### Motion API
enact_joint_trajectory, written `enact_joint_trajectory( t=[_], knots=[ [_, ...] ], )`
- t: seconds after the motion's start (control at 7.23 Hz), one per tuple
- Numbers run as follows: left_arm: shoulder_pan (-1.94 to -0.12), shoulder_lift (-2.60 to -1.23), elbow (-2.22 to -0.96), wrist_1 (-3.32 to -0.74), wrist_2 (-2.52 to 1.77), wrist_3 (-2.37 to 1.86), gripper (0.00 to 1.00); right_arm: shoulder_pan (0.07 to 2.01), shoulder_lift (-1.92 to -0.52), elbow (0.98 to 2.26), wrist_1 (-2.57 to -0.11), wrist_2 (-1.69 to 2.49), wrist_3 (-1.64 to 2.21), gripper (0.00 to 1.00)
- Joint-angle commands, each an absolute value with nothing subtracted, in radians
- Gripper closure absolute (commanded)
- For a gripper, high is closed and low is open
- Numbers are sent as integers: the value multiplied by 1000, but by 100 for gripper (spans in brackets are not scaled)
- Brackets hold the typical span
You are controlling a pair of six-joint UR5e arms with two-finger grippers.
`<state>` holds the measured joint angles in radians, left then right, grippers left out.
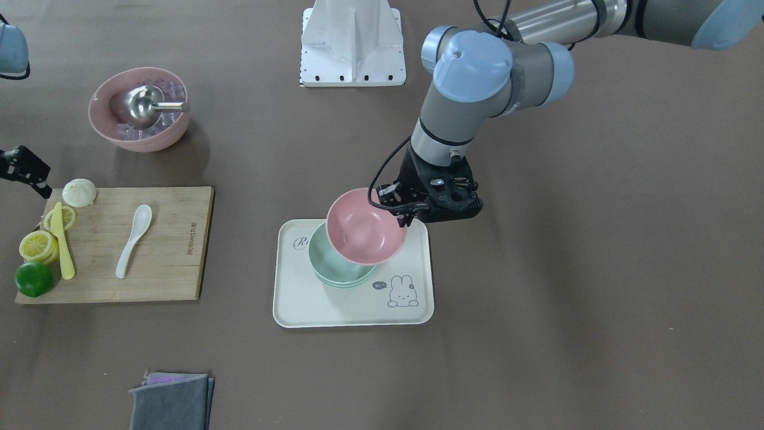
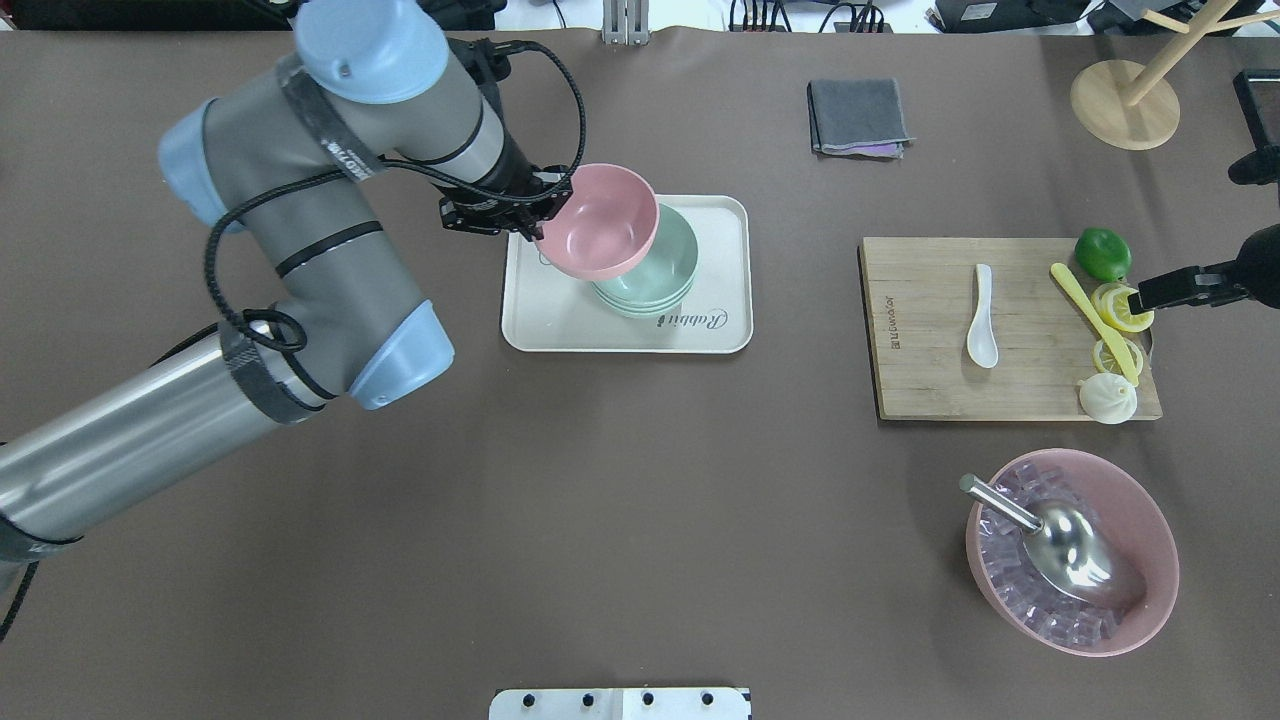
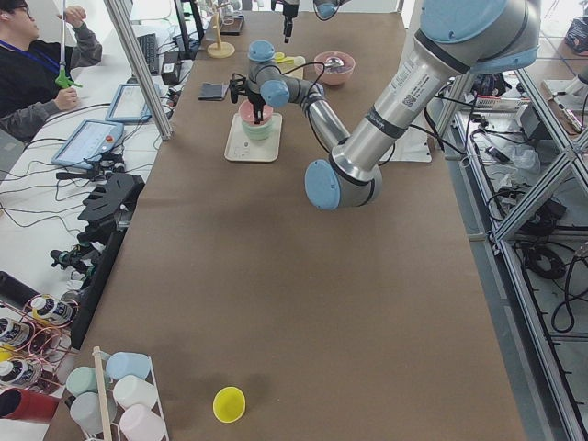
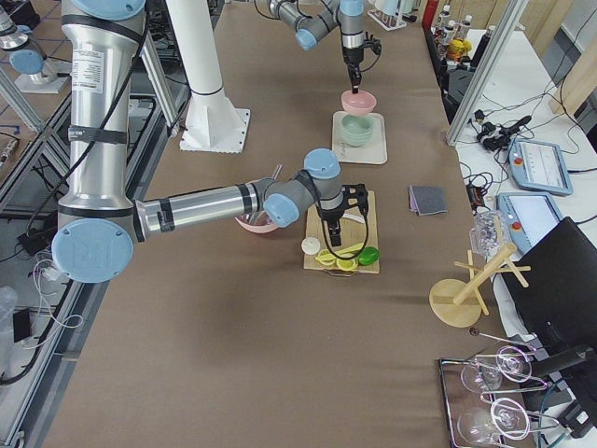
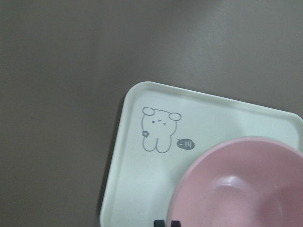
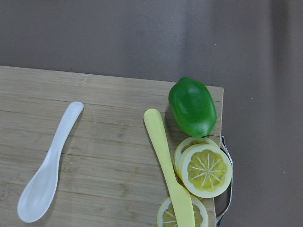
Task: Stack pink bowl on green and place spoon
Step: 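Carry the pink bowl with the left gripper over the green bowl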
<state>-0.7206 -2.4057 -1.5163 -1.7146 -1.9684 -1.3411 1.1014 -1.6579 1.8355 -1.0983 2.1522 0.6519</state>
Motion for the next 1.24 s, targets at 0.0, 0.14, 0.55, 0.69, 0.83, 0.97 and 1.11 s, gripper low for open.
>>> enact_joint_trajectory(
  t=[0.0, 0.14, 0.55, 0.69, 0.83, 0.97, 1.11],
  knots=[
    [-699, -2431, -1468, -1720, -1925, -1356, 100, 1100, -1657, 1836, -1098, 2152, 652, 0],
    [-699, -2430, -1450, -1724, -1924, -1356, 100, 1101, -1654, 1836, -1098, 2152, 650, 0],
    [-664, -2433, -1425, -1770, -1884, -1376, 100, 1101, -1655, 1839, -1098, 2152, 650, 0],
    [-652, -2437, -1425, -1770, -1882, -1391, 100, 1101, -1655, 1839, -1098, 2152, 650, 0],
    [-649, -2437, -1425, -1770, -1881, -1391, 100, 1101, -1655, 1839, -1098, 2152, 650, 0],
    [-646, -2437, -1422, -1770, -1881, -1391, 100, 1101, -1655, 1839, -1098, 2154, 650, 0],
    [-646, -2439, -1422, -1772, -1867, -1391, 100, 1101, -1655, 1839, -1098, 2154, 652, 0]
  ],
)
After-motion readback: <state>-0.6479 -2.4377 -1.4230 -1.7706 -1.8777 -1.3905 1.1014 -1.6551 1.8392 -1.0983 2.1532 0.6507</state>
